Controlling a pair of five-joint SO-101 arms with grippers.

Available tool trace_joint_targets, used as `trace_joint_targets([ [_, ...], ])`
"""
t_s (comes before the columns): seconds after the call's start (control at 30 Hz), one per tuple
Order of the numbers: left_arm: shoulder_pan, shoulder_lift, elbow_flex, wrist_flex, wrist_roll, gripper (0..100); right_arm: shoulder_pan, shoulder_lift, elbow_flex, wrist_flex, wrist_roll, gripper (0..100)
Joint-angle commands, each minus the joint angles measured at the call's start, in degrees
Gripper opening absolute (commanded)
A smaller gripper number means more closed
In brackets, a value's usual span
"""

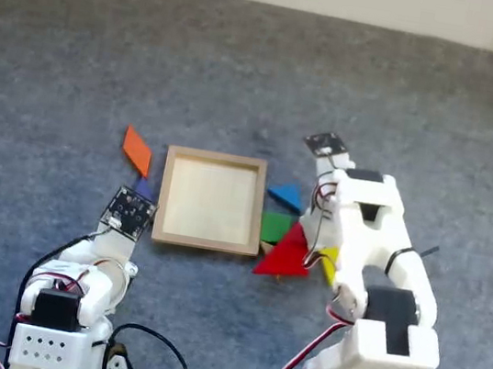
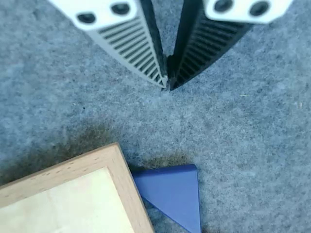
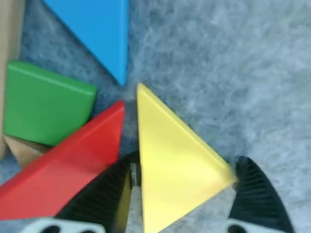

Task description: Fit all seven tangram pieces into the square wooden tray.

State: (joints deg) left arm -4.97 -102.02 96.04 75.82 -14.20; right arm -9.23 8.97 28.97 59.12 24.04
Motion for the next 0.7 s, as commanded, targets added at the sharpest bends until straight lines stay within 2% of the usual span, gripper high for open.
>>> trace_joint_targets([
  [0.0, -0.66, -1.98, 1.19, 0.26, 0.62, 0, -0.48, -4.7, -0.04, 0.57, 0.09, 20.4],
  [0.13, -0.66, -1.98, 1.19, 0.26, 0.62, 0, -0.04, -9.71, -0.13, 3.82, -1.05, 20.4],
  [0.47, -0.66, -1.98, 1.19, 0.26, 0.62, 0, -0.66, -18.51, -0.4, 4.0, -7.91, 20.3],
  [0.67, -0.66, -1.98, 1.19, 0.26, 0.62, 0, -8.57, -18.68, -0.57, 4.0, -12.57, 20.3],
])
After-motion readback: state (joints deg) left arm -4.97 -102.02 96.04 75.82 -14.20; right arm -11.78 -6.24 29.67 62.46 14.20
